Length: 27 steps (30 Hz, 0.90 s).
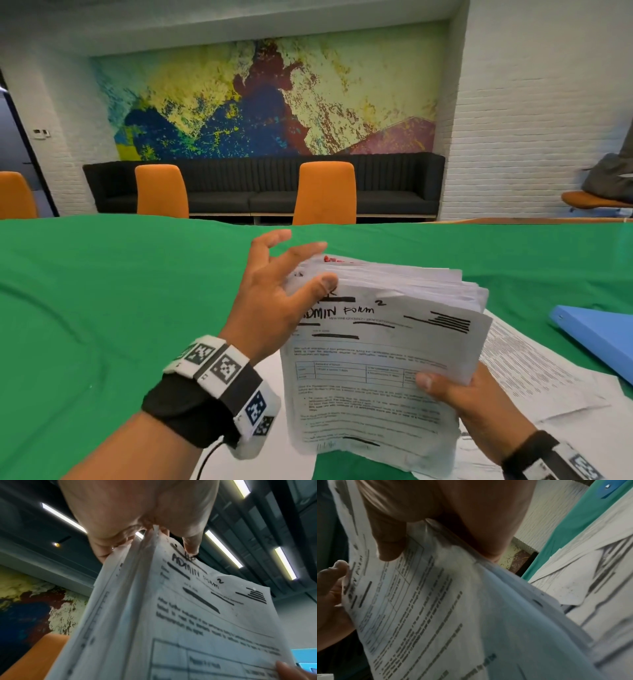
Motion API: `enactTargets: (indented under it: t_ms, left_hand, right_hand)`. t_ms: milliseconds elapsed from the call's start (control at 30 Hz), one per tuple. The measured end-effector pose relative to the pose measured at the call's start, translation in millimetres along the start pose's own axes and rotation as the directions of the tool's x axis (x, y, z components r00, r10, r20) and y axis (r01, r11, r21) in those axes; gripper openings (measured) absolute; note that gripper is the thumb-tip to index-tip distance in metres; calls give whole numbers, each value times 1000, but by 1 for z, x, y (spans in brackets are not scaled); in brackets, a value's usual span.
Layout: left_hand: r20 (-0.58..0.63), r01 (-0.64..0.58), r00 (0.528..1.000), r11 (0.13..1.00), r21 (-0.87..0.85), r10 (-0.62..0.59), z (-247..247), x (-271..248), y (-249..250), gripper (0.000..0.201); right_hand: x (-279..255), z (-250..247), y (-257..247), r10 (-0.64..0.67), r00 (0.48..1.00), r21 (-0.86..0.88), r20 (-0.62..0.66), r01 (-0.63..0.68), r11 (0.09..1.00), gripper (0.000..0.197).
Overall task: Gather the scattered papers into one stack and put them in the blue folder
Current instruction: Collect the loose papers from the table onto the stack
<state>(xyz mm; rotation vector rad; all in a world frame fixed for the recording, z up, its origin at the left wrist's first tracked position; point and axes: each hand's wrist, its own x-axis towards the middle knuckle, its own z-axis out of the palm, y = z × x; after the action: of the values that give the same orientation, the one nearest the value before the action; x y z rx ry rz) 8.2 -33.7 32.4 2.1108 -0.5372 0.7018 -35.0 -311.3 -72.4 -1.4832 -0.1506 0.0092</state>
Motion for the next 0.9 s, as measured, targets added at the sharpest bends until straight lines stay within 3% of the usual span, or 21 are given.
enactTargets:
  t_ms: [67,167,267,333,433,500,600,767,833,900]
  left_hand:
    - [-47,4,999,998,-62,-7,2,-2,-2,43]
    - [-56,44,996,949,-312,-64,2,-10,-10,65]
    - [110,223,973,710,-668,-202,8,-20,-24,107]
    - [205,299,954,638,-709,-220,16,-29,-35,123]
    - [264,320,946,669,-671,-188,28,-41,-40,116]
    - [284,342,938,643,-685,-196,34,-45,-35,119]
    - [299,373,927,623,-688,-225,40,-47,-25,108]
    - [150,318,945,709,-630,-291,25,-35,-25,77]
    - [73,363,921,776,-515,-382,9,-25,-39,64]
    - [52,495,863,818,-293,-503,-12,-19,-67,47]
  right_hand:
    - [-1,0,3,-8,1000,6,-7,8,1000,55]
    - [-3,-1,7,-30,999,-3,-27,30,1000,51]
    - [-4,-3,10,-33,995,59,-92,38,997,39]
    - [-4,-3,11,-17,992,126,-124,33,991,40]
    - [-4,-2,12,6,997,156,-74,6,988,50]
    - [-4,0,12,23,999,99,-32,-20,995,54]
    - [-5,4,6,18,999,-35,-27,-19,999,36]
    - [-2,0,-7,-108,982,-309,-153,56,949,20]
    - [1,-11,-11,-111,965,-344,-238,23,939,13]
    - [6,-28,-13,-19,951,-236,-309,-57,970,13]
